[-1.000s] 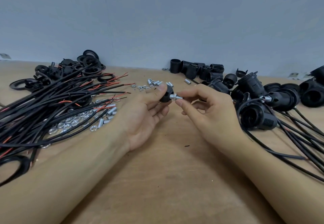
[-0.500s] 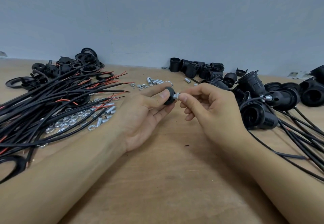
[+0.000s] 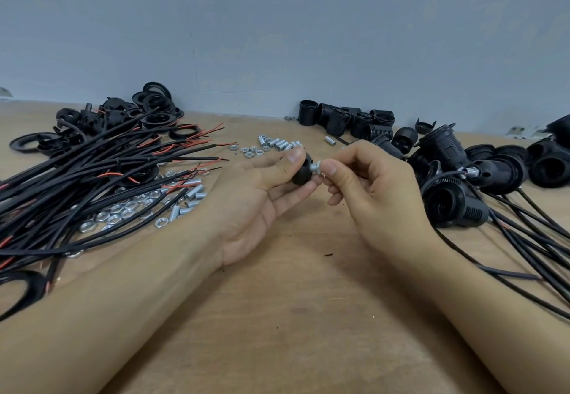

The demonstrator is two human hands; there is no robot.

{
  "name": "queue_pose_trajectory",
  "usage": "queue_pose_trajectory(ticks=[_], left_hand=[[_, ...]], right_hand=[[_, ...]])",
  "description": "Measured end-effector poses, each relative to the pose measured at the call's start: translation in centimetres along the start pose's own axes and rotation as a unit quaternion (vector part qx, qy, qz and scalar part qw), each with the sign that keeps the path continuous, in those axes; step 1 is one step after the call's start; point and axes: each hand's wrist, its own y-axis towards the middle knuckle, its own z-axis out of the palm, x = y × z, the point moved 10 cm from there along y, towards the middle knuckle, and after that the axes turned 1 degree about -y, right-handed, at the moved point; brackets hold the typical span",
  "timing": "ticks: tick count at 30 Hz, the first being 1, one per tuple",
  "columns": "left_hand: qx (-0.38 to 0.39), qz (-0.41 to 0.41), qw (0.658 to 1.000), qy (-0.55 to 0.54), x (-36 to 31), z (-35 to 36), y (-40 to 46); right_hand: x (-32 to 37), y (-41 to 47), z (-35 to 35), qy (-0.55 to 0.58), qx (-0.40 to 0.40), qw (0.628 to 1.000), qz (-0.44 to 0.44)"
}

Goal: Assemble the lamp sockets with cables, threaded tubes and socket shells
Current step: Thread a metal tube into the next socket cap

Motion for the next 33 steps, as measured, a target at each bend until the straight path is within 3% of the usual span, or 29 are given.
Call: queue_pose_trajectory(ticks=[5, 9, 13, 20, 24, 28, 31, 33], left_hand=[[-0.003, -0.005, 1.0, 0.027, -0.1, -0.3, 0.0], [-0.01, -0.004, 0.997, 0.081, -0.1, -0.6, 0.0], [-0.005, 0.016, 0.995, 0.095, -0.4, -0.5, 0.1], [-0.015, 0.001, 0.983, 0.18, -0.5, -0.5, -0.2], [-0.018, -0.039, 0.984, 0.171, 0.1, -0.5, -0.3], [0.012, -0.015, 0.989, 0.149, -0.4, -0.1, -0.1], [0.033, 0.035, 0.989, 0.139, -1.0, 0.4, -0.3], [0.022, 0.063, 0.988, 0.137, -1.4, 0.3, -0.3]], right_hand=[[1.8, -0.3, -0.3, -0.014, -0.027, 0.997, -0.075], [0.7, 0.1, -0.5, 0.057, -0.023, 0.998, -0.013], [0.5, 0.1, -0.4, 0.057, -0.017, 0.998, -0.009], [2.0, -0.1, -0.6, -0.009, -0.007, 0.993, -0.116], [3.5, -0.4, -0.5, -0.069, -0.003, 0.978, -0.198], [2.8, -0.1, -1.1, -0.037, -0.024, 0.992, -0.117], [1.1, 0.0, -0.8, -0.115, -0.015, 0.992, -0.048], [-0.2, 0.0, -0.1, -0.109, 0.005, 0.994, 0.019]])
